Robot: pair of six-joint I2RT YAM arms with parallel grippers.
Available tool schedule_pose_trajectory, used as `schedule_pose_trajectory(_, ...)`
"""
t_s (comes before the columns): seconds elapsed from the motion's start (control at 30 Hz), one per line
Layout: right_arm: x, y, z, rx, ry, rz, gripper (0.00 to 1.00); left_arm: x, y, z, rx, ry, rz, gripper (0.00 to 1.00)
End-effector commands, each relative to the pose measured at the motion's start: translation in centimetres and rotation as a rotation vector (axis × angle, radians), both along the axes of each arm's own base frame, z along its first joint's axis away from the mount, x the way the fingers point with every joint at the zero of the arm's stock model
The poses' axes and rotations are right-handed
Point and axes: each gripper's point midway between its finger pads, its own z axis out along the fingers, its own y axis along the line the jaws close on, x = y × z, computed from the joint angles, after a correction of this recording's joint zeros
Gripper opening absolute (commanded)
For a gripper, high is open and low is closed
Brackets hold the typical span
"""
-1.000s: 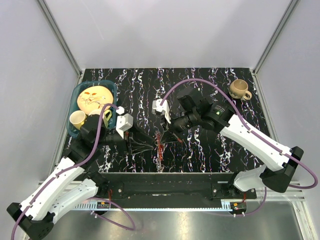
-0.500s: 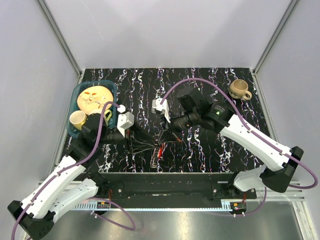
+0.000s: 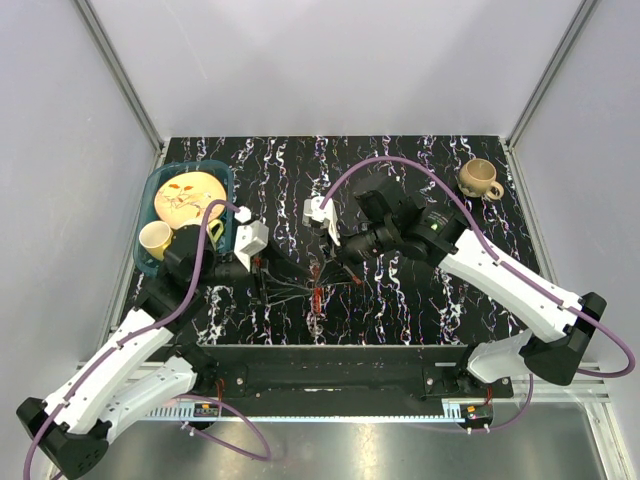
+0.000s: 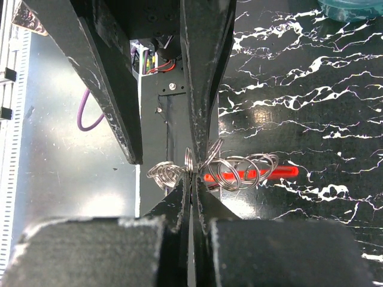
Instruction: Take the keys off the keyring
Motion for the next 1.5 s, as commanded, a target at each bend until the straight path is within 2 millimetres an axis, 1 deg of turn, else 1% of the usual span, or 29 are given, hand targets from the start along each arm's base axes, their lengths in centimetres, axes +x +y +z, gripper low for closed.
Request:
schedule_pose_trajectory(0.0,0.0,0.6,1.8,0.071,-0.035,0.008,0.00,-0.5,-0.2,1.1,-0.027,-0.023,-0.046,0.43)
schedule_pose_trajectory(0.43,-0.1,0.5,2.2,0.092,-0.035,-0.002,0.00,-0.5,0.0,-0.2,0.020,-0.001,-0.041,0.43)
schedule_pose_trajectory(0.63,-0.1,0.6,2.3,0.096,-0.038,-0.003,0.00,-0.4,-0.1,0.0,0.031,-0.001,-0.048,0.41)
schedule_pose_trajectory(1.0,-0.3,0.5,1.9,0.091,-0.030,0.012,0.00,-0.3,-0.2,-0.1,0.058,0.002,-0.062,0.28)
schedule_pose_trajectory(1.1,-0.3,0.6,1.8,0.089,-0.025,0.014,0.00,-0.2,-0.4,-0.1,0.061,0.006,-0.071,0.18)
schedule_pose_trajectory(1.13,-0.3,0.6,1.7,0.089,-0.025,0.015,0.00,-0.2,-0.4,-0.1,0.061,0.003,-0.076,0.13)
schedule_pose_trajectory(1.2,-0.3,0.7,1.6,0.087,-0.022,0.016,0.00,-0.2,-0.4,0.0,0.063,-0.001,-0.080,0.09)
schedule_pose_trajectory(1.27,-0.4,0.7,1.7,0.090,-0.019,0.021,0.00,-0.1,-0.5,0.0,0.065,-0.004,-0.074,0.00)
schedule_pose_trajectory(1.37,-0.3,0.8,1.6,0.088,-0.012,0.016,0.00,0.6,-0.6,-0.1,0.069,-0.003,-0.038,0.00)
schedule_pose_trajectory(1.4,-0.3,0.9,1.6,0.089,-0.009,0.012,0.00,1.2,-0.6,-0.3,0.072,-0.003,-0.006,0.00)
schedule_pose_trajectory(1.47,0.0,1.0,1.9,0.097,-0.002,-0.014,0.02,1.7,-0.7,0.2,0.044,-0.016,0.024,0.00)
